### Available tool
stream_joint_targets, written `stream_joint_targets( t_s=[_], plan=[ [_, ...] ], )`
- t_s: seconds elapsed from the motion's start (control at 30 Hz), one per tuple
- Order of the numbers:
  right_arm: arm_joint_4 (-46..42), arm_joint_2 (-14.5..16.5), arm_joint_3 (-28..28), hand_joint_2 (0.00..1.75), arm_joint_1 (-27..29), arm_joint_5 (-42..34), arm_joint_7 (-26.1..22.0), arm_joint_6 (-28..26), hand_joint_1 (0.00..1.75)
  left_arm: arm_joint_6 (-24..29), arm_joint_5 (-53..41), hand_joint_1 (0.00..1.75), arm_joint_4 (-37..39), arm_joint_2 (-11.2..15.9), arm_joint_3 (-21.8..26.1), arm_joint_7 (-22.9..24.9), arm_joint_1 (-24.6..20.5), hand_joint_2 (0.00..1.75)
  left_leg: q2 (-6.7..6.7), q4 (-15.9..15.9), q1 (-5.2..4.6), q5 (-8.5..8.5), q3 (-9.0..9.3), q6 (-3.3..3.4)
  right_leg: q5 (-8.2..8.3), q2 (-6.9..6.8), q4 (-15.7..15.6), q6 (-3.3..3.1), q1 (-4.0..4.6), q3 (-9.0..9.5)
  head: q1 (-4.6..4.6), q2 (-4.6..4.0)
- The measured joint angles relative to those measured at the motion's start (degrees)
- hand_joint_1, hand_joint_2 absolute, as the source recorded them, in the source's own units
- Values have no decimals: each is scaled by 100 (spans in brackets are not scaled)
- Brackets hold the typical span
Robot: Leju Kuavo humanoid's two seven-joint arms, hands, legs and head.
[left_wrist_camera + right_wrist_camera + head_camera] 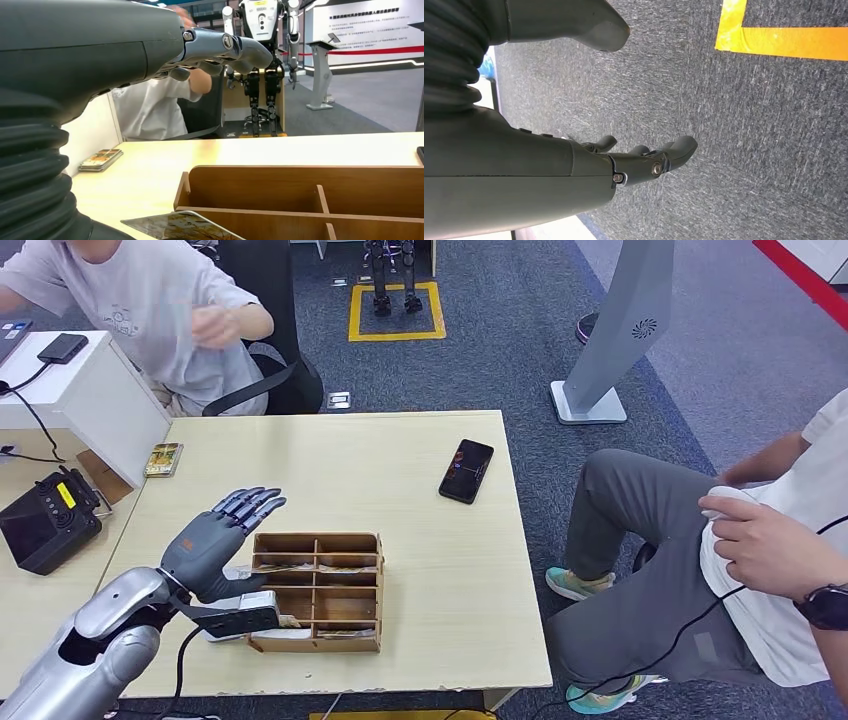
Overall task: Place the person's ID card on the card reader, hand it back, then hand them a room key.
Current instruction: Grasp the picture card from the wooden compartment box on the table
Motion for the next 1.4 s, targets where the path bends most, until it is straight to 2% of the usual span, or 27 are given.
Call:
stream_joint_targets(
  t_s=[0.47, 0.6, 0.63, 0.83, 1.4],
  plan=[
    [0, 0, 0, 175, 0, 0, 0, 0, 0, -26, 9, 0, 3, -32, 8, -30, 1, 175, 0, 0, 0, 0, 0, 0, 0, 0, 0, 0, 0, 0, 0, 0],
    [0, 0, -2, 175, 0, 0, -1, -3, 0, -212, 224, 170, 3, -30, 8, -176, 4, 175, 0, 0, 0, 0, 0, 0, 0, 0, 0, 0, 0, 1, 0, 0],
    [0, 0, -2, 175, 0, 0, -2, -5, 0, -307, 343, 175, 3, -23, 8, -235, 5, 175, 0, 0, 0, 0, 0, 0, 0, 0, 0, 0, 0, 1, 0, 0],
    [0, -2, -1, 175, -2, 0, -11, -11, 0, -640, 761, 175, 3, 103, 8, -438, 11, 175, 0, 0, 1, 0, 0, 0, 0, 0, 1, 0, 1, 1, 0, 0],
    [0, -9, -4, 175, -8, 0, -101, -46, 0, -669, 805, 175, 1, 262, 5, -487, 45, 175, -1, 0, 0, 0, 0, 0, 0, 0, 1, 0, 0, 1, -1, 0]
  ],
)
